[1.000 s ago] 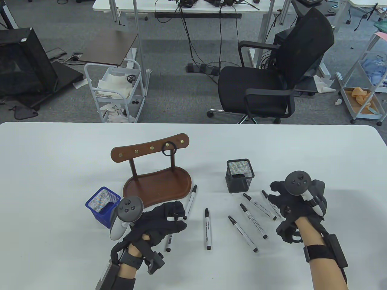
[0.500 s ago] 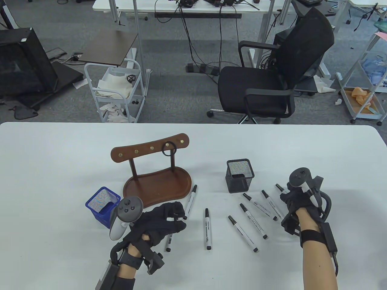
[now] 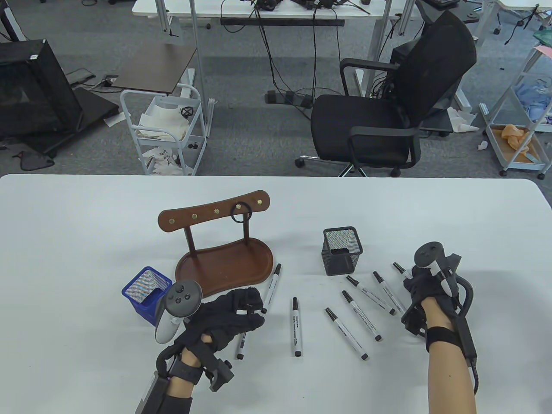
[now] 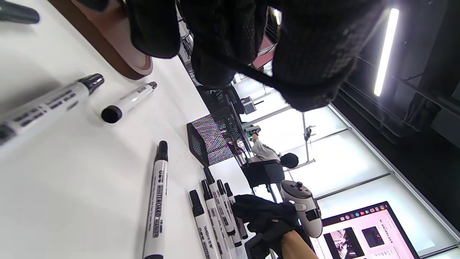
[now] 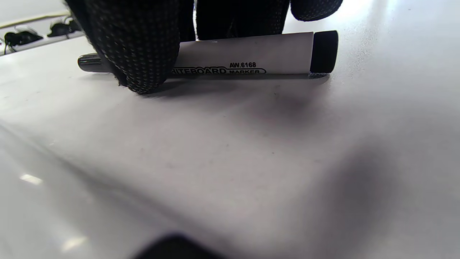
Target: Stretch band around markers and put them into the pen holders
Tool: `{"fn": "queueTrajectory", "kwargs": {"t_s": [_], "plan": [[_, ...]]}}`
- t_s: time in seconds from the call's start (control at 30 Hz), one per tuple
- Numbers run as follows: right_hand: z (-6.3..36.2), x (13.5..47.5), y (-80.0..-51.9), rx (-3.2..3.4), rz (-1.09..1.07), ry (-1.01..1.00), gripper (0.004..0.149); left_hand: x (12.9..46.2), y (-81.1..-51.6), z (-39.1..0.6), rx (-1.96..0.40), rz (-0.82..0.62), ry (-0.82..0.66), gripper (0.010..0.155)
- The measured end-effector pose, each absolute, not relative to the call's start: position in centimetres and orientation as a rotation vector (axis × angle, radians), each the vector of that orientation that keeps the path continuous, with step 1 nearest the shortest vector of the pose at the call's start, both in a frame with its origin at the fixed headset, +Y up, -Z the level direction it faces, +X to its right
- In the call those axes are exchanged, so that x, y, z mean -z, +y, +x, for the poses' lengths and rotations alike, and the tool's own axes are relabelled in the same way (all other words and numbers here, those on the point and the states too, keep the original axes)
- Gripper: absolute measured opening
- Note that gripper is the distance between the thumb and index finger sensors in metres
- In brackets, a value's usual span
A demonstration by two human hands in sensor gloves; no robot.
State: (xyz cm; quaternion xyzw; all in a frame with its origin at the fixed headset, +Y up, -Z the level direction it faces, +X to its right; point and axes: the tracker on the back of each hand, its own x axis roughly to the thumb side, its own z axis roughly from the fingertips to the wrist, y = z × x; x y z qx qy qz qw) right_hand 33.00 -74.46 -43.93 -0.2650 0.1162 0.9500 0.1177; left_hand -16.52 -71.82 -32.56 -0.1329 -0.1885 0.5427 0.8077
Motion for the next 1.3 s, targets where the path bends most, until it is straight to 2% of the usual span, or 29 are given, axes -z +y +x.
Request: {"fn": "queueTrajectory", "kwargs": {"t_s": [0.77,1.3], "plan": [[32.8,43.7,-74.3,-2.718,-0.772,0.339,0.046,32.6,-71.9,-16.6,-1.17,-0.292,-0.397,0.072],[31.6,42.9,-71.4,-2.715,-0.653,0.372,0.045,32.6,-71.9,-16.8,-1.178,-0.286,-0.392,0.071]]}}
